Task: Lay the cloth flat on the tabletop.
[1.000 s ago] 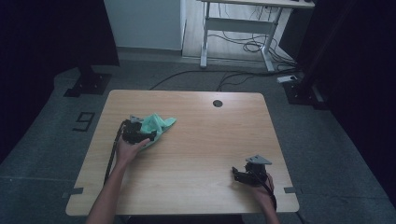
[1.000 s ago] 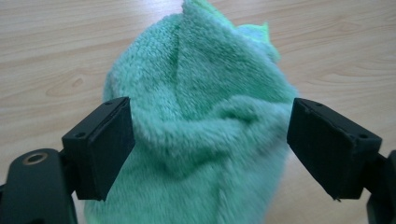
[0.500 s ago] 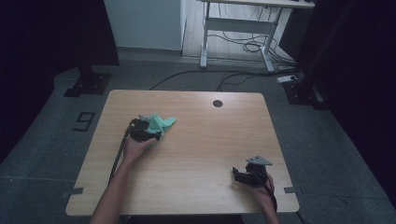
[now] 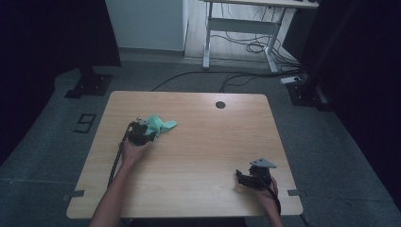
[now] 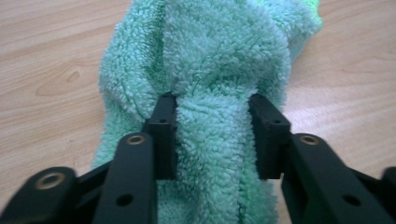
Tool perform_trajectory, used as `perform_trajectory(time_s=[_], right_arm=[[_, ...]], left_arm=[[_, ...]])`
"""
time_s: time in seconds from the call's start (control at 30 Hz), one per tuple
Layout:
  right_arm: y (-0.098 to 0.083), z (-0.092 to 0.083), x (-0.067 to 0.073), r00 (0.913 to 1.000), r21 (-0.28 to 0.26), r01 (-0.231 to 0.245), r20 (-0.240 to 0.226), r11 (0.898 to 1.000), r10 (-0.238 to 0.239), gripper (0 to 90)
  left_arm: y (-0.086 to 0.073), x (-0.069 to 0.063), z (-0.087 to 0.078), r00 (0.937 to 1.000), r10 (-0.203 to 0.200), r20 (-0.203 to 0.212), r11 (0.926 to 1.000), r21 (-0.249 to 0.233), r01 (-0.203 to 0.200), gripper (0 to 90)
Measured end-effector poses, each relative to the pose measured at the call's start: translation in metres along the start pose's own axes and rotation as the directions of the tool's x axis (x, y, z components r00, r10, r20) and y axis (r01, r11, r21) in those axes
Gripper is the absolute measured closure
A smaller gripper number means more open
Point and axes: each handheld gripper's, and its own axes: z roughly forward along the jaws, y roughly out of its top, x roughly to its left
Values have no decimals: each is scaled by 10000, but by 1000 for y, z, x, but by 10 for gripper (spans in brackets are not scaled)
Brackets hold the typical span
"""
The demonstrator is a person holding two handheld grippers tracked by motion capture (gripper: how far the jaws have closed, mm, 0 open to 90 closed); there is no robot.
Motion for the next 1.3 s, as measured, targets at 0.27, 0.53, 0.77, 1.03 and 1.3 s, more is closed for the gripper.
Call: perform_trajectory(time_s=[0.27,0.53,0.77,1.03,1.3], right_arm=[[-1,-2,-2,9999,-155,-71,78,9999,73,233],[-2,-3,-2,9998,-267,-77,176,9996,82,241],[-2,-4,-2,9998,-287,-93,165,9995,98,243],[-3,-4,-1,9999,-276,-21,143,9996,25,248],[-3,-5,1,10000,-326,25,85,9995,-22,249]], left_arm=[[-3,-9,-47,9907,-277,1330,9912,-1251,445,650],[-9,-33,-81,9822,392,1838,9834,-1812,-53,649],[-16,-46,-91,9768,612,2055,9810,-1930,-208,648],[-24,-67,-100,9670,832,2407,9785,-2036,-335,646],[-37,-101,-93,9431,1296,3061,9806,-1803,-763,642]])
